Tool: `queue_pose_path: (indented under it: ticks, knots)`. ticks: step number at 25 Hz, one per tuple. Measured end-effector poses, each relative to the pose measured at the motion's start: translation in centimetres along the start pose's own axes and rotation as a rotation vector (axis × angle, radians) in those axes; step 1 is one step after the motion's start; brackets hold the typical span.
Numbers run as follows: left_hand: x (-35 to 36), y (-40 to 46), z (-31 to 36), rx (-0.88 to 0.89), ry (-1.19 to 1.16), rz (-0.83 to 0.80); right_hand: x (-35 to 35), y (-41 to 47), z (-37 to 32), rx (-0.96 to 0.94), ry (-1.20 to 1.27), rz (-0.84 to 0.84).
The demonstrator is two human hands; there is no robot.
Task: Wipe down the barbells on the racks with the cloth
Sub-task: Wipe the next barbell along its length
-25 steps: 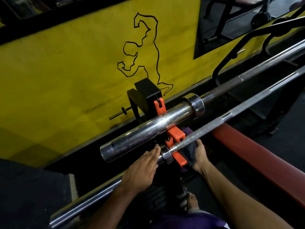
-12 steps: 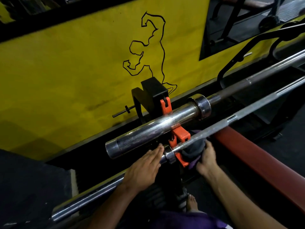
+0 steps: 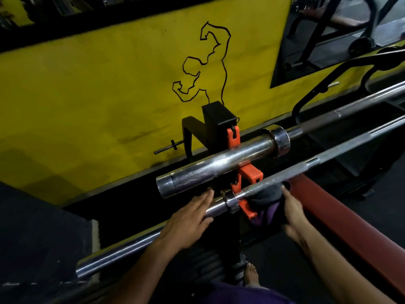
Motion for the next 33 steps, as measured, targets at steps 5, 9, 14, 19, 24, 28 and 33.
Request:
queue_pose_path:
  ticks: [5,9,14,19,24,28,33]
  knots:
    - [0.8,-4.5,-5.2,-0.048,0.001,0.055,-0.3,-5.7,-2.2,-0.244,-0.587,-0.031]
    - [1.3,-5.5,-5.9,-0.044,-0.006,0.098,6.1,-12.0,-3.5,-0.77,-1.284,-0.128]
    - [2.0,-5.2,-6.5,-0.03,-0.005,0.115,15.0,-8.2,1.3,-0.874,-1.853,-0.244]
    - [2.2,-5.4,-6.3,-0.038,0.005,0.131,21.7,-2.9,2.2,-0.446,-2.421,-0.32]
    - [1.9,-5.3,-6.0,-0.049,0.029,0.078,25.8,-0.6,3.1,0.234,-2.424,-0.589]
    - [1.4,-5.3,-5.9,-0.001,0.011,0.083,25.6,-0.1,2.9,0.151,-2.334,-0.534]
    - [1.6,-5.0,-6.3,0.044,-0.057,0.09,19.9,-4.4,2.6,-0.647,-2.226,-0.127]
Point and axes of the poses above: each hand's wrist, its own y-axis towards the middle knuckle, its own x-axis out of the palm, z = x × y, the point moved 7 cm from there along y, towards the middle knuckle, and after that the axes turned 14 degrees about -z, right-handed, at the moved point
